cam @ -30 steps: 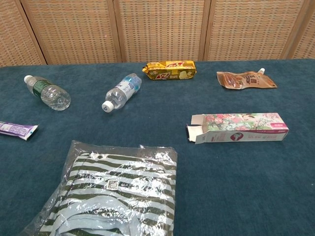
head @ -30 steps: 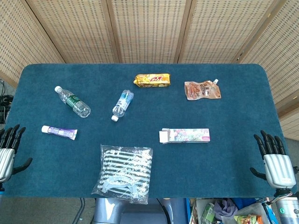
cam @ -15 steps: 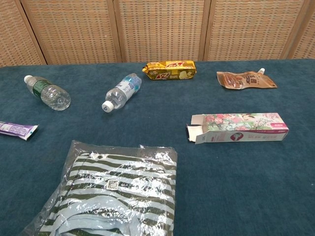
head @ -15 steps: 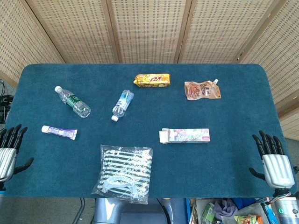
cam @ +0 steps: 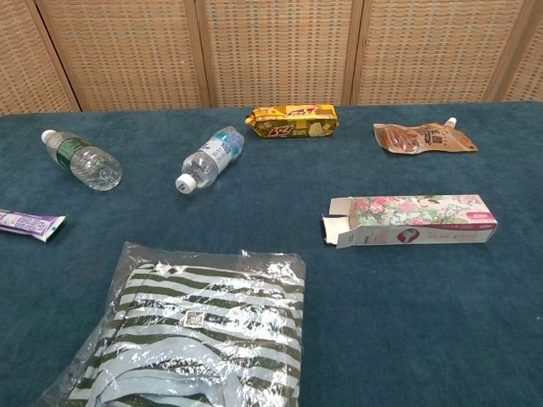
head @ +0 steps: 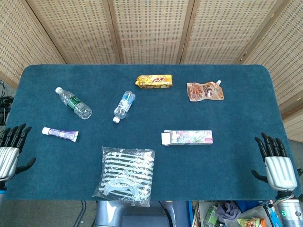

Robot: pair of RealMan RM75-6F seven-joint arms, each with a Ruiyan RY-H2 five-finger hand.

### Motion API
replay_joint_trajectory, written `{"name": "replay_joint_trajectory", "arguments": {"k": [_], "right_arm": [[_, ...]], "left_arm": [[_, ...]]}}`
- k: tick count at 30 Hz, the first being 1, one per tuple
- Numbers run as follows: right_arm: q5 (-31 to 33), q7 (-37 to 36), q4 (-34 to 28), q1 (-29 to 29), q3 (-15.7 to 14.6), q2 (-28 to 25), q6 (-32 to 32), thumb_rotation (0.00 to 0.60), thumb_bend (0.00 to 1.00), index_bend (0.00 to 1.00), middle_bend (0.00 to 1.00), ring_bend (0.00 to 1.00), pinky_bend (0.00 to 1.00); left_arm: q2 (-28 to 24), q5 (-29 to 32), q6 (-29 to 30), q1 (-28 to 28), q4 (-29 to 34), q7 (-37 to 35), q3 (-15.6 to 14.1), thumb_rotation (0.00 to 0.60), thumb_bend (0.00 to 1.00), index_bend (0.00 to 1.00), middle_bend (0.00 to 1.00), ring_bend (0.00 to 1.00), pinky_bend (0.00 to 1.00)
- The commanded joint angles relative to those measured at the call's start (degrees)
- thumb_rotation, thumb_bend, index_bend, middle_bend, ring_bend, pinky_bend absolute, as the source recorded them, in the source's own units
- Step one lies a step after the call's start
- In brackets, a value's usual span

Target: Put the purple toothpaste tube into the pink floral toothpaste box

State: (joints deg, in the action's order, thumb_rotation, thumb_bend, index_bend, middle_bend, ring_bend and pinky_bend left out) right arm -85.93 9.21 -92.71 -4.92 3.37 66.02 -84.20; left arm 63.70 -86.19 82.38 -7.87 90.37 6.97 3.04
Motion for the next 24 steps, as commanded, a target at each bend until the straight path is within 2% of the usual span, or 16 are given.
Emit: {"name": "replay_joint_trajectory", "arguments": {"k": [1, 4, 7, 17, 24], "right_arm": [[-0.1, 0.1, -0.1, 0.0, -0.1, 0.1, 0.0, 0.600, 0.09, 0.00, 0.00, 0.00, 0.00], [0.0, 0.2, -0.1, -0.1, -0.1, 0.1, 0.3, 0.600, 0.09, 0.00, 0.00, 0.00, 0.00], [0.0, 0.1, -0.2, -0.1, -0.1, 0.0, 0.2, 0.600, 0.09, 0.00, 0.00, 0.00, 0.00], [0.2, 0.3, 0.1, -0.2, -0.1, 0.2, 0.5, 0.600, 0.09, 0.00, 0.00, 0.00, 0.00], [0.2, 1.1, 0.2, -0.4, -0.2, 0.6, 0.8, 0.600, 0.09, 0.00, 0.00, 0.00, 0.00]], "left_arm": [[-0.9, 1.2, -2.5, -1.9, -1.9, 0.9, 1.1, 0.600, 0.27, 0.00, 0.00, 0.00, 0.04], [-1.4, 2.1, -6.1, -4.1, -4.1, -1.3, 1.9, 0.600, 0.27, 0.06, 0.04, 0.05, 0.18], [-0.9, 2.7, -8.3, -6.1, -7.6, -2.5, 2.8, 0.600, 0.27, 0.12, 0.12, 0.13, 0.25], [1.7, 5.8, -19.6, -12.7, -16.8, -4.0, 3.6, 0.600, 0.27, 0.20, 0.18, 0.15, 0.26], [5.0, 6.2, -27.2, -17.2, -23.3, -3.0, 2.5, 0.600, 0.27, 0.28, 0.24, 0.19, 0.28]]}}
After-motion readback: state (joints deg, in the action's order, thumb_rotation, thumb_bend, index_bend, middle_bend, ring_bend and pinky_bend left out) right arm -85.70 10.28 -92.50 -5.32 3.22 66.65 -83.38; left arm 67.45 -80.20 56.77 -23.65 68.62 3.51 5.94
